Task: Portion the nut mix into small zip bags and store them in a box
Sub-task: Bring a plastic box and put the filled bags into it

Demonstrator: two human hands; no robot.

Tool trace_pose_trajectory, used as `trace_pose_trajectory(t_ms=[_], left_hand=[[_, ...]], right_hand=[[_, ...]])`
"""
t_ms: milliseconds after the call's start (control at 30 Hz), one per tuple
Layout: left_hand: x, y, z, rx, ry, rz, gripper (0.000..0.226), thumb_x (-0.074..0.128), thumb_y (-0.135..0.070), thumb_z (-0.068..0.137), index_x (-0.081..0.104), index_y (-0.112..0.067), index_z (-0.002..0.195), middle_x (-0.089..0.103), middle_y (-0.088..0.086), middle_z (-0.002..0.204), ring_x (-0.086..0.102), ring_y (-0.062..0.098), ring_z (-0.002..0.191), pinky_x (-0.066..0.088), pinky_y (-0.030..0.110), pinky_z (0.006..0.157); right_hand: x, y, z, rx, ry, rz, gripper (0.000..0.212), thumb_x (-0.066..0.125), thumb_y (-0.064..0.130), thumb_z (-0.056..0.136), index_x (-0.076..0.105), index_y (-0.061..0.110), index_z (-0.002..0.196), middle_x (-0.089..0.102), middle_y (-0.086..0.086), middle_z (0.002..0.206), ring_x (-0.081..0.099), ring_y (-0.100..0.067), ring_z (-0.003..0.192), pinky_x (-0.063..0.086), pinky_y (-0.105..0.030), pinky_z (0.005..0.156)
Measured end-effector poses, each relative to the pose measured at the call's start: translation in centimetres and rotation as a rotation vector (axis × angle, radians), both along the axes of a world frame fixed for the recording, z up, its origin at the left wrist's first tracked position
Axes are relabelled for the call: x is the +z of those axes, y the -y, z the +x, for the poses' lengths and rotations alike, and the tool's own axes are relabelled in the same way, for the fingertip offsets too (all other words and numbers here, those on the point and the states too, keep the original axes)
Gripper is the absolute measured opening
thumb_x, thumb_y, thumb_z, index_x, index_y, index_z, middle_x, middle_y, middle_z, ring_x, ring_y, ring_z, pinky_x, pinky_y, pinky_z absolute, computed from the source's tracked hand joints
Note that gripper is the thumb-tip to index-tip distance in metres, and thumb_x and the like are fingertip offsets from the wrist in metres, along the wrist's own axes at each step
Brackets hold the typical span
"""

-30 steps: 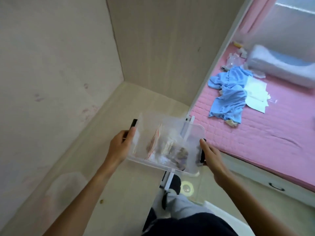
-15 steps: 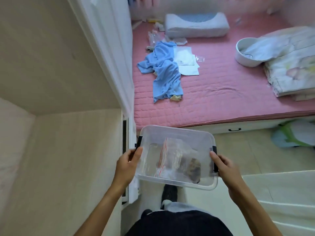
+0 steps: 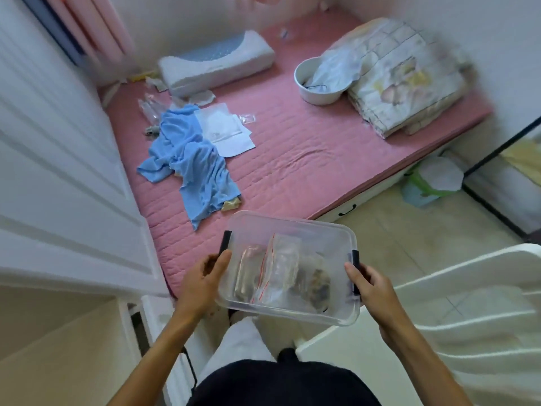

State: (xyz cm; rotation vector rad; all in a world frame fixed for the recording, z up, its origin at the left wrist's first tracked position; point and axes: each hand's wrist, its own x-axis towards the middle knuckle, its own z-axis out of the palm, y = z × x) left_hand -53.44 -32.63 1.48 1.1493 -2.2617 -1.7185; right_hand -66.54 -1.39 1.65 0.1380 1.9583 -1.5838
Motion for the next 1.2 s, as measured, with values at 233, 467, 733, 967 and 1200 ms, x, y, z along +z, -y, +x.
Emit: trace_pose_trajectory(t_ms=[233,467,733,967,1200], left_hand=[[0.4,5.4,-13.6,-0.338,0.043,-0.020,0.049,0.051,-0.069,0.086,0.070,-0.027,0.100,0.071,-0.018,0.083,0.063,-0.010,0.074,0.046,0.010,0.062],[0.7,8.6,-28.1,-0.602,0.017,-0.030,0.050,0.051,-0.069,0.086,0.069,-0.021,0.085,0.065,-0.018,0.069,0.056,-0.005,0.062,0.043,0.020,0.060],[0.2,1.6,-39.9,-0.924,0.020,0.054,0.051,0.050,-0.069,0.088,0.072,-0.025,0.100,0.072,-0.009,0.085,0.063,-0.004,0.075,0.046,0.014,0.066],[0.8,-7.9,-47.2,-0.956,0.005,0.055,0.054,0.051,-0.069,0.087,0.073,-0.021,0.099,0.071,-0.003,0.088,0.063,0.004,0.077,0.047,0.018,0.069],[2.3,-16.2,-55.0,-0.919,-0.019,0.066,0.055,0.054,-0.069,0.085,0.075,-0.020,0.097,0.074,-0.008,0.084,0.065,0.010,0.081,0.048,0.025,0.071]], right_hand=[[-0.4,3.7,-5.0,-0.334,0.031,0.052,0.026,0.067,0.047,0.094,0.076,0.026,0.105,0.079,0.003,0.096,0.075,-0.011,0.089,0.060,-0.030,0.074],[0.8,6.6,-8.5,-0.619,0.046,0.090,0.040,0.067,0.052,0.094,0.070,0.012,0.091,0.062,0.004,0.075,0.061,-0.009,0.070,0.048,-0.019,0.065],[1.7,2.0,-11.8,-0.898,0.013,0.119,0.029,0.068,0.053,0.092,0.074,0.025,0.092,0.064,0.009,0.072,0.064,-0.003,0.069,0.050,-0.014,0.059],[2.6,-6.5,-17.6,-0.929,0.000,0.116,0.025,0.065,0.055,0.093,0.075,0.034,0.087,0.072,0.001,0.084,0.069,-0.008,0.086,0.050,-0.013,0.060],[4.0,-14.8,-26.0,-0.935,-0.071,0.122,0.037,0.063,0.049,0.096,0.060,0.020,0.074,0.044,0.010,0.057,0.049,-0.009,0.055,0.046,-0.012,0.051]])
